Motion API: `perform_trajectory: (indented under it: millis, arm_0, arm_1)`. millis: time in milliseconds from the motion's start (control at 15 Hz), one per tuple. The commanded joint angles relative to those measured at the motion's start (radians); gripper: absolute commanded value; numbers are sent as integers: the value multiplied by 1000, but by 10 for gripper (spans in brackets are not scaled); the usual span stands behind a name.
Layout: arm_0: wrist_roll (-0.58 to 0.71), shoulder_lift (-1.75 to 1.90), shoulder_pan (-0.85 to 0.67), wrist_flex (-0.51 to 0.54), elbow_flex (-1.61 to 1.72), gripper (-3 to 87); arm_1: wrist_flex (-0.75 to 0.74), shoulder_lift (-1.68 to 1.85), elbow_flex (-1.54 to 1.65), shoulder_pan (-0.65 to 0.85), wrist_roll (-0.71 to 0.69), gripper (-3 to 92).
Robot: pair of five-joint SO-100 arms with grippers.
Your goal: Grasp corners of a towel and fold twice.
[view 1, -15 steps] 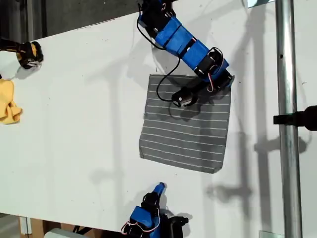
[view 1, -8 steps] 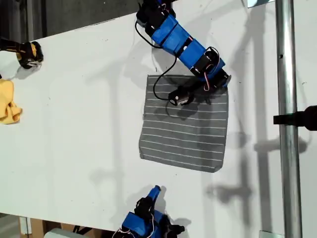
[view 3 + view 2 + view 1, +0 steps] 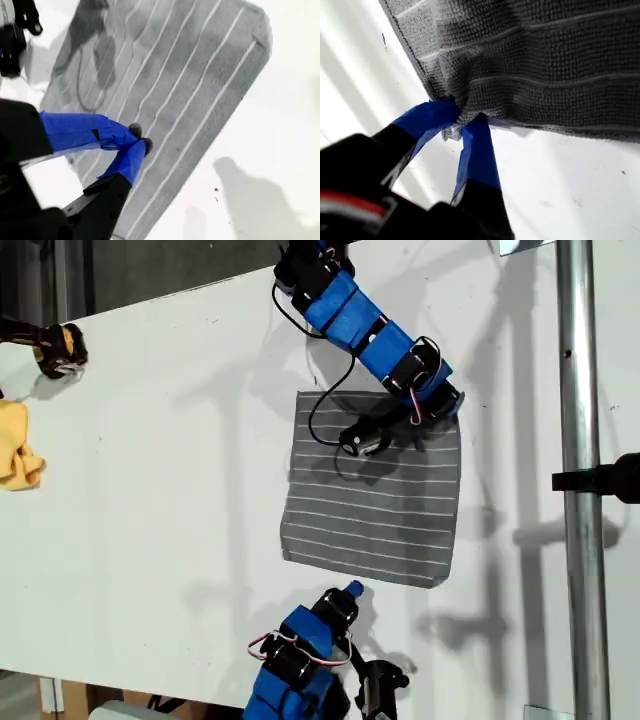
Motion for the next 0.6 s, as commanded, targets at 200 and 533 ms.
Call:
perform_trajectory:
  millis: [200, 533]
  arm_0:
    - [94, -273, 104, -3, -434, -16]
    - [9, -336, 149, -6, -430, 49]
  arm_1:
    - [8, 26, 6, 46, -15, -2]
    - [11, 26, 6, 46, -25, -2]
